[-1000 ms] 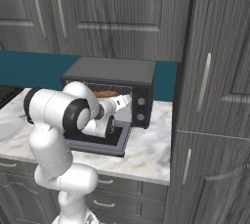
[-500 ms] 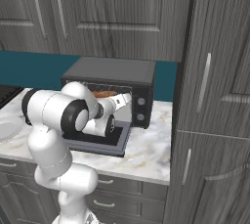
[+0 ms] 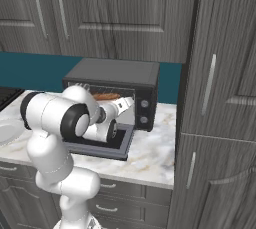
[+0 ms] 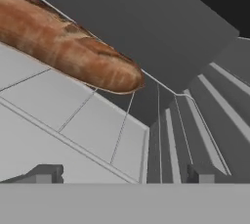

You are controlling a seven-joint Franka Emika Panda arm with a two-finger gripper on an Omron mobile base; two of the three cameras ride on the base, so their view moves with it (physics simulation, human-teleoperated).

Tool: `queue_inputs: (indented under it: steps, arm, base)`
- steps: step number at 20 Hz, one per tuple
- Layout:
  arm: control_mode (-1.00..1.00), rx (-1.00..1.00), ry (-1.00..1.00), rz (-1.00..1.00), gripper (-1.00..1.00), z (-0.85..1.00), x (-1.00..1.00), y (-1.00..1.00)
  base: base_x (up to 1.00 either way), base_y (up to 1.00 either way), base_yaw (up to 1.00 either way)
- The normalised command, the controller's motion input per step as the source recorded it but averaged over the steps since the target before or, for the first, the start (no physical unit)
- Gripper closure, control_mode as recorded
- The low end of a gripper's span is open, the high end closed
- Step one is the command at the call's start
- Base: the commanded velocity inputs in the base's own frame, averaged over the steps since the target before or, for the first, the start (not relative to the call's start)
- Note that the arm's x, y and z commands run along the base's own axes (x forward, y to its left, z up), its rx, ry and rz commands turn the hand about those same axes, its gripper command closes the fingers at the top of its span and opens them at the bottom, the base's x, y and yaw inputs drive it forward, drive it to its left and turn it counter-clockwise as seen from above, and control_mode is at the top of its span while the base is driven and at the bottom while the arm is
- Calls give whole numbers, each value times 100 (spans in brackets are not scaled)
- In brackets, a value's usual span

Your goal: Pull the toaster oven rack outwards. Pick up the baguette from the plate and place it on the toaster oven rack. Close the toaster oven door fully and set the temperature to the lowest setting.

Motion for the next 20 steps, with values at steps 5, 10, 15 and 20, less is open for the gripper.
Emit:
queue_inputs:
  steps: [5, 10, 15, 20]
  arm:
    - [-100, -3, 3, 2, -100, 0, -29, 0]
    - [-100, 0, -4, 0, -100, 27, -39, 0]
    - [-100, -9, -5, 0, -100, -2, 32, 4]
    - [-100, -1, 5, 0, -100, 27, 5, 4]
  base:
    - [0, 0, 0]
    - [0, 0, 0]
    - [0, 0, 0]
    - [0, 0, 0]
